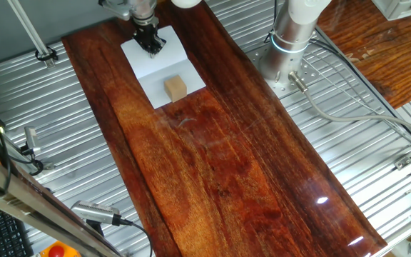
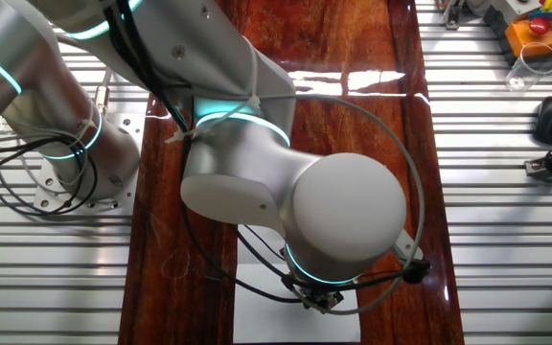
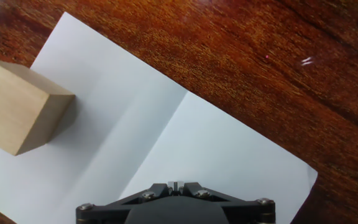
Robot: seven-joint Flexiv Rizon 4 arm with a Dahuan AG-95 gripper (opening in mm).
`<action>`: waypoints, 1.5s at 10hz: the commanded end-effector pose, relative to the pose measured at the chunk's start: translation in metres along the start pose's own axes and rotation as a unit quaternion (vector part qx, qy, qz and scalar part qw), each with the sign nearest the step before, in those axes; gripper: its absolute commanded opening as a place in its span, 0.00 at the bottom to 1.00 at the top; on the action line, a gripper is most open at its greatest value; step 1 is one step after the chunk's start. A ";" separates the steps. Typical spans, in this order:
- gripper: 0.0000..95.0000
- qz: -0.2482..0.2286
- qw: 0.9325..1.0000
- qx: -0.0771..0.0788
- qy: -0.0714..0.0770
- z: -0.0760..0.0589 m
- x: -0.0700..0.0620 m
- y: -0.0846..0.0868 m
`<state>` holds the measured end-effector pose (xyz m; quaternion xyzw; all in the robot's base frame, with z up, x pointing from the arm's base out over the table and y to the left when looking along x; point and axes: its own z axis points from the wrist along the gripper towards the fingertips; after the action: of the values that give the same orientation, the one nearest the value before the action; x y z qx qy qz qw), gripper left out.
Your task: Unfold a piece of paper
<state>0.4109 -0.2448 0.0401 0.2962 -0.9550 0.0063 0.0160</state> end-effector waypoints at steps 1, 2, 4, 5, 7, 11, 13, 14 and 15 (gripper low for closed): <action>0.00 0.004 1.000 0.000 -0.003 0.001 0.000 0.000; 0.00 0.005 1.000 0.000 -0.003 0.001 0.000 0.000; 0.00 0.004 1.000 0.001 -0.002 0.001 0.000 0.000; 0.00 0.003 1.000 0.001 -0.002 0.001 0.000 0.000; 0.00 0.002 1.000 0.001 -0.001 0.001 0.000 -0.003; 0.00 -0.003 1.000 -0.002 -0.006 0.010 0.002 -0.014; 0.00 -0.002 1.000 -0.002 -0.005 0.010 0.001 -0.015; 0.00 -0.003 1.000 -0.004 -0.006 0.010 0.001 -0.015; 0.00 0.003 1.000 -0.005 -0.005 0.010 0.001 -0.015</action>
<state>0.4166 -0.2573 0.0320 0.2947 -0.9555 -0.0014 0.0113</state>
